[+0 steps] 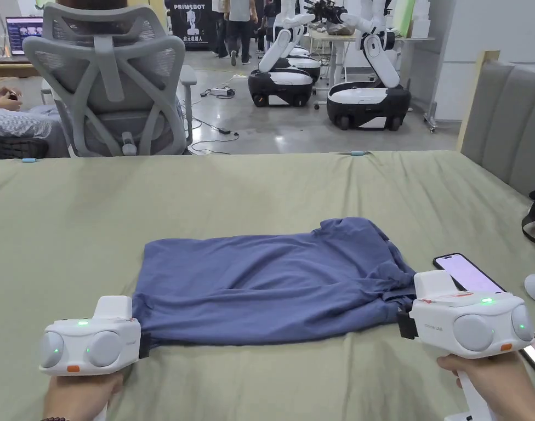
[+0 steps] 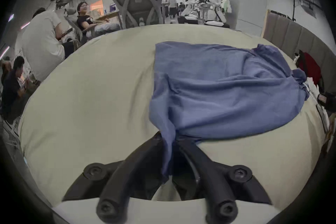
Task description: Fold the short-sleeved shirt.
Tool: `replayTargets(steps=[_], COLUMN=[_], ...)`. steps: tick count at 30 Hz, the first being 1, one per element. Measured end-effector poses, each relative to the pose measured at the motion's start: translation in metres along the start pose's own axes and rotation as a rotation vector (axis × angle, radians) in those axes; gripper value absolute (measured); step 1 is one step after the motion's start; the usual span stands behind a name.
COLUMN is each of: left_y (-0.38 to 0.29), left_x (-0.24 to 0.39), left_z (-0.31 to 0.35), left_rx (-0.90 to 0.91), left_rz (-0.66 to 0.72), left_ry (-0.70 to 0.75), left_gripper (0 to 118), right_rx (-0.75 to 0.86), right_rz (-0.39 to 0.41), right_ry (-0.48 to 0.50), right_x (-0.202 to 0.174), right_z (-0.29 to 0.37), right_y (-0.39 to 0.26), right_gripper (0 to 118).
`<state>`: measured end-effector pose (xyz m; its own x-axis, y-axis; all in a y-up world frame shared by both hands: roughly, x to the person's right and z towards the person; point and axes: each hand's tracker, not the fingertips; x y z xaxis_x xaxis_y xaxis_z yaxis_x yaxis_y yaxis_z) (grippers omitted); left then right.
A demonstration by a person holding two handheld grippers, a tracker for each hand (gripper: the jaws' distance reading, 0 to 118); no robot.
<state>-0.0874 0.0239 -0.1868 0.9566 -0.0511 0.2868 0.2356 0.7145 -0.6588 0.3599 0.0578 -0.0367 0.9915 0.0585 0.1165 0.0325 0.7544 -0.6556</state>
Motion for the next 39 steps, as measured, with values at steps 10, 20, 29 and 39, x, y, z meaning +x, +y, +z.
replayTargets(steps=[10,20,29,39], left_y=[0.004,0.003,0.002,-0.037], left_x=[-0.003,-0.003,-0.005,-0.003], left_z=[0.005,-0.002,0.017,0.064], left_rx=[0.014,-0.004,0.046,0.059], left_rz=[0.003,-0.005,-0.002,-0.008], left_ry=[-0.014,-0.017,-0.018,-0.053], left_gripper=[5,5,5,5], right_rx=[-0.068,-0.096,-0.087,-0.083], right_rz=[-0.041,-0.065,-0.058,-0.023], right_ry=[-0.021,0.09,0.002,-0.006], right_x=[0.035,0.03,0.015,0.001], right_z=[-0.071,-0.093,-0.056,0.011], right_y=[0.024,0.02,0.002,-0.036], right_gripper=[99,18,18,18])
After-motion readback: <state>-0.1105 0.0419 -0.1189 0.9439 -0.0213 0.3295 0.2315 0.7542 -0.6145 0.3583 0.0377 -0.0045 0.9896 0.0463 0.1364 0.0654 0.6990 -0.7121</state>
